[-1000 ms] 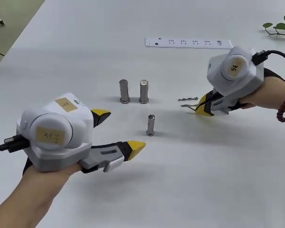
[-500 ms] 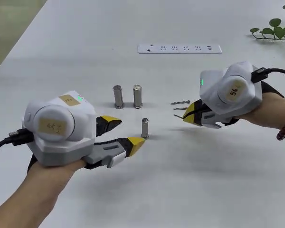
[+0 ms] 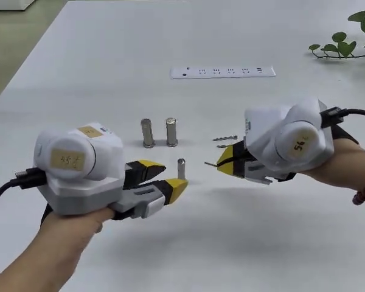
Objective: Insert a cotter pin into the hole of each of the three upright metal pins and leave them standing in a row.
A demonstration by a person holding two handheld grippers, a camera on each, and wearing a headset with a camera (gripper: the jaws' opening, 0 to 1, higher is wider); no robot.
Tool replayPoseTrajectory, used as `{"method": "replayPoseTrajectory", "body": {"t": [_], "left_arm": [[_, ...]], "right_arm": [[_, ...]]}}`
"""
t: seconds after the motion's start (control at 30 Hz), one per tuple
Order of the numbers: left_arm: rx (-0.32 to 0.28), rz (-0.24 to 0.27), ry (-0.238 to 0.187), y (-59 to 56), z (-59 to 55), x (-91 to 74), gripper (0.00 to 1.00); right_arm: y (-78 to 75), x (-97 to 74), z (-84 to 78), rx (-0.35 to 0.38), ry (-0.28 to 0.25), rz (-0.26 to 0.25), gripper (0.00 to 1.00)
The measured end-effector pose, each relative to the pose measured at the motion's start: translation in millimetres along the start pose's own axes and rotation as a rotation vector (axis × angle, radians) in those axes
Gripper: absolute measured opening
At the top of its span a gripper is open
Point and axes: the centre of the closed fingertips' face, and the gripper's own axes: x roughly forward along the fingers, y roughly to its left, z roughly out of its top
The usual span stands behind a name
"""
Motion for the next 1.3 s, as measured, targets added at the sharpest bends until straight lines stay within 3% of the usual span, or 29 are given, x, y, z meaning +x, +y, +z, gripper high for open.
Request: {"method": "replayPoseTrajectory", "body": {"t": [0.37,0.67,1.07,1.3], "left_arm": [[-0.137,-0.06,-0.004,-11.7,2.2,5.0,0.17],[-0.206,-0.099,-0.002,-22.2,3.3,6.9,0.11],[-0.319,-0.128,-0.041,-26.8,9.7,5.2,0.02],[-0.369,-0.129,-0.047,-26.9,8.1,3.7,0.0]], "right_arm": [[12.7,-2.4,14.6,-0.038,-0.019,-0.002,0.0],[18.3,-6.1,31.0,-0.097,-0.046,-0.009,0.0],[25.3,-8.8,41.3,-0.133,-0.059,-0.006,0.0],[26.0,-9.5,43.3,-0.151,-0.056,-0.01,0.0]]}}
